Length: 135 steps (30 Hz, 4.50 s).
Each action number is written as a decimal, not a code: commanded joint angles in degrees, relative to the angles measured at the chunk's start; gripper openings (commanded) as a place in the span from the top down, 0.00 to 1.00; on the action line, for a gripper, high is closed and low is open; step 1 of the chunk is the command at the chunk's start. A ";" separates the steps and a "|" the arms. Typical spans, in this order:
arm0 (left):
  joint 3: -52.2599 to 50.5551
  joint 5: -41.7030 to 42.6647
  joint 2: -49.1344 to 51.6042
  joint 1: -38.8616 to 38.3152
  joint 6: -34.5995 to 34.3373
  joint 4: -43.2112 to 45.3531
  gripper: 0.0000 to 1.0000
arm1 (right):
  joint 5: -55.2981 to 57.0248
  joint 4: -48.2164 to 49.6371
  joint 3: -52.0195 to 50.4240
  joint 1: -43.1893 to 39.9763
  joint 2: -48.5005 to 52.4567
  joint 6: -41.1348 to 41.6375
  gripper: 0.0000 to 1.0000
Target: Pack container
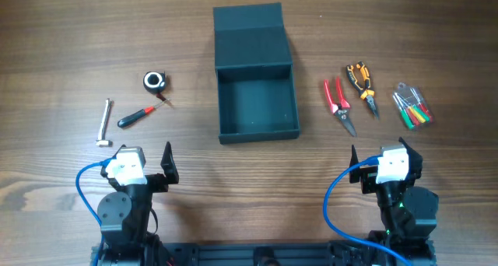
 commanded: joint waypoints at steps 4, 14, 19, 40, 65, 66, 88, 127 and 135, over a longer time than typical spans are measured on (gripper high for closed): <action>-0.20 13.16 0.09 0.42 -2.80 2.56 0.00 | -0.26 0.20 -0.04 -0.13 -0.68 -0.31 0.00; 16.17 7.67 21.99 0.42 -10.05 2.93 0.00 | -10.29 9.68 0.94 -0.15 2.10 22.60 0.00; 39.87 7.50 51.84 0.44 -2.43 -2.89 0.00 | -10.93 10.19 7.87 -0.13 16.17 25.35 0.00; 67.19 9.42 78.99 0.42 -1.95 -16.65 0.00 | -8.37 -15.39 67.80 -13.22 82.97 8.70 0.00; 67.19 9.46 78.99 0.42 -1.97 -16.63 0.00 | -0.39 -18.03 67.78 -22.38 112.65 -23.89 0.04; 67.19 9.46 78.99 0.42 -1.97 -16.63 0.00 | -0.42 -17.97 67.78 -22.38 112.72 -23.87 0.04; 67.19 9.46 78.99 0.42 -1.97 -16.63 0.00 | 2.05 -15.30 67.73 -22.36 113.39 -17.70 0.14; 67.19 9.46 78.99 0.42 -1.97 -16.63 0.00 | -13.70 -14.47 70.20 4.42 84.11 11.80 0.96; 67.19 9.46 78.99 0.42 -1.97 -16.63 0.00 | -2.93 -12.48 70.20 26.80 85.72 36.76 0.96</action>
